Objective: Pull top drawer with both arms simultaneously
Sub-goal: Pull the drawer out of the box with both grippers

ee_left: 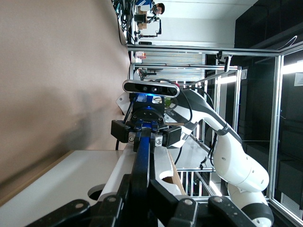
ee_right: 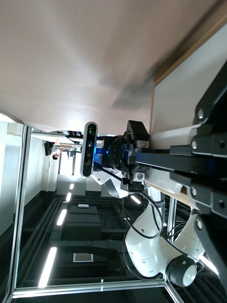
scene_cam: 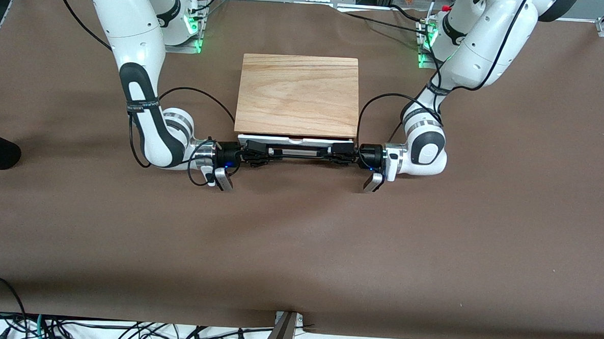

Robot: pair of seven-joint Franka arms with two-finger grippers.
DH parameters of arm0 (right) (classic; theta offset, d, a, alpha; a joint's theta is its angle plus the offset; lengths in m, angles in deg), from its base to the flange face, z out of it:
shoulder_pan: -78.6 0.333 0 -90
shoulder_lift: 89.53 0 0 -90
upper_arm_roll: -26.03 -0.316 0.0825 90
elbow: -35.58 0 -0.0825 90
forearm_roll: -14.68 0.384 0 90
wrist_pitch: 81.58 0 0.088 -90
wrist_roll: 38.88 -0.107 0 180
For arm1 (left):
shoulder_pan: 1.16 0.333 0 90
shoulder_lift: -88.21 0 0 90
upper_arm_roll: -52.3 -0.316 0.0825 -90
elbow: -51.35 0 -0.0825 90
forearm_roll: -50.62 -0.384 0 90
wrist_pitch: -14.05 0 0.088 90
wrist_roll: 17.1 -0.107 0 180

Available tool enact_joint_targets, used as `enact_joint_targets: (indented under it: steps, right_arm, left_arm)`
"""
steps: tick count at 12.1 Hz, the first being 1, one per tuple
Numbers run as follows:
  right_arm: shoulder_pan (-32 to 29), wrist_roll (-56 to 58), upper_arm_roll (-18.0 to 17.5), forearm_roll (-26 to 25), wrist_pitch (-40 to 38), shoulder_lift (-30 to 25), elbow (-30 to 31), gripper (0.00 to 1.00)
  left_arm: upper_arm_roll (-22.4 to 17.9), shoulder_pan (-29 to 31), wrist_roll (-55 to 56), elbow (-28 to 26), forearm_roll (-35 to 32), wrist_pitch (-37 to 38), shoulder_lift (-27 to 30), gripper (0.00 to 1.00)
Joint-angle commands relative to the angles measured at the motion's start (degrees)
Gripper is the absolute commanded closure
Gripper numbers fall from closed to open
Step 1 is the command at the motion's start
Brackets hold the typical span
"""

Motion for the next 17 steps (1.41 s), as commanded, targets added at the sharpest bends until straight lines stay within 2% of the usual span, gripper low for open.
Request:
enact_joint_targets:
  steps: [1, 8, 14, 17]
  right_arm:
    - [-1.8, -2.5, -0.2, 0.6, 0.0, 1.7, -4.8, 0.94]
    - [-3.8, -8.1, -0.2, 0.4, 2.5, 6.4, -13.9, 0.94]
    - [-4.6, -12.2, -0.2, 0.3, 4.8, 9.8, -21.0, 0.94]
    - [-5.3, -13.9, -0.1, 0.1, 5.3, 11.6, -24.5, 0.94]
  left_arm:
    - [-1.5, -1.0, 4.9, 3.1, 0.1, -1.0, -1.4, 1.0]
    - [-4.3, -1.1, 13.6, 9.3, -0.5, -4.1, -3.6, 1.0]
    - [-7.7, -2.4, 20.9, 17.2, -0.6, -4.1, -7.1, 1.0]
    - [-8.2, -3.2, 23.1, 20.4, -0.5, -5.9, -8.7, 1.0]
